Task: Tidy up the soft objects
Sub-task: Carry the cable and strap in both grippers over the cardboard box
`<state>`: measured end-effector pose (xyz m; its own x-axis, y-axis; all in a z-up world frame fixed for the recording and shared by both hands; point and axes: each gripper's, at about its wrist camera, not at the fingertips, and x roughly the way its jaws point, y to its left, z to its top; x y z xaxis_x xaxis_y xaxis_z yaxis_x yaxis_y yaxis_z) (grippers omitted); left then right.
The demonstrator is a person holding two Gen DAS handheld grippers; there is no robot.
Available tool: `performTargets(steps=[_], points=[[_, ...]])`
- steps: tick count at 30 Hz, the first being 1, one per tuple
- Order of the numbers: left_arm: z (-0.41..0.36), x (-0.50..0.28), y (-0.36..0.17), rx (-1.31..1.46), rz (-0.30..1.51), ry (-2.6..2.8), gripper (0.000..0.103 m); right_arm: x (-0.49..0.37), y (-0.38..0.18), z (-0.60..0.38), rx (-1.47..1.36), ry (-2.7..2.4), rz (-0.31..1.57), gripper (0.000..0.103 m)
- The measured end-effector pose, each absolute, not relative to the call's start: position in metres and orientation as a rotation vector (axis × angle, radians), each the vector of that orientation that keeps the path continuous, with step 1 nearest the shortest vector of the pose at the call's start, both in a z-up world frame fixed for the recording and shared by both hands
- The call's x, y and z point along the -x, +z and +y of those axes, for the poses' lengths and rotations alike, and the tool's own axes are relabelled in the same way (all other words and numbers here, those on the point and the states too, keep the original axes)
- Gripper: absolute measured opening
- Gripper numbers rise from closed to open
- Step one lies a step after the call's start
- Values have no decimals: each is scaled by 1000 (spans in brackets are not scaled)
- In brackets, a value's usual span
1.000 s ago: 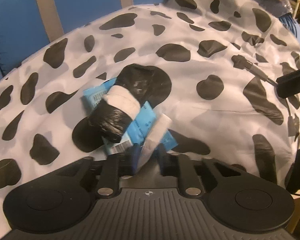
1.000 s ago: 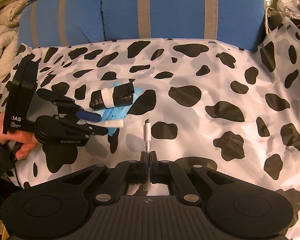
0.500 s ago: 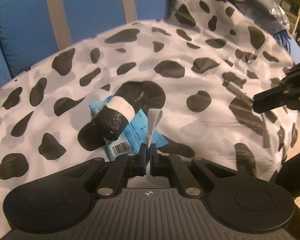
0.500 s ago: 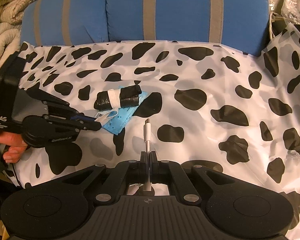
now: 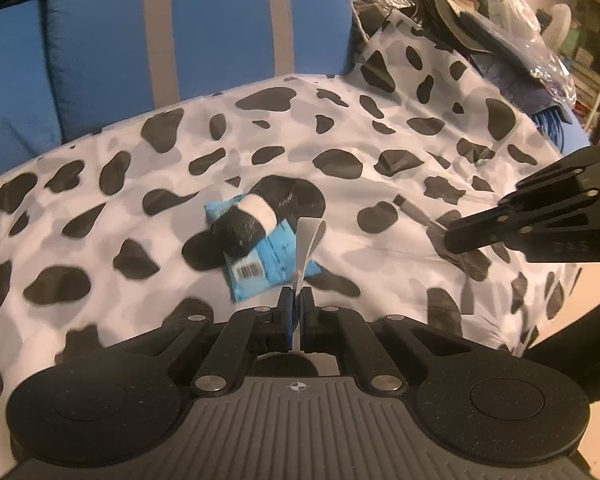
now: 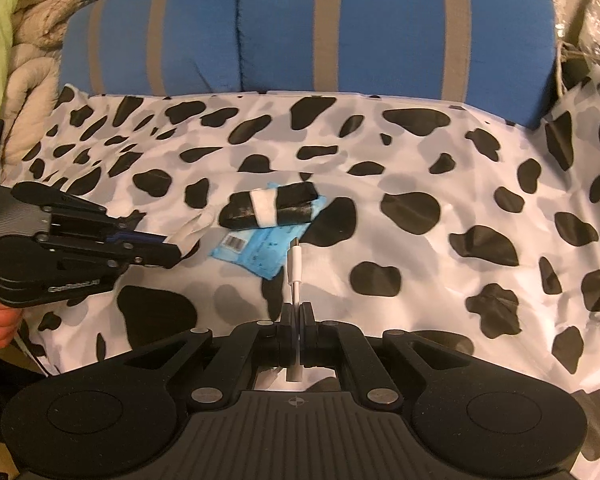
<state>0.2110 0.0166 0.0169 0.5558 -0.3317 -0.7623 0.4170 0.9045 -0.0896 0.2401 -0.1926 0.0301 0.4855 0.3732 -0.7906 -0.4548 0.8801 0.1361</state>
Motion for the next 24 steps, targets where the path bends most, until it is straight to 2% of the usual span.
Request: performTargets(steps=[24], points=[[33,-117,33,-12,930,-399,3,-174,36,-166,143,607,950,4]])
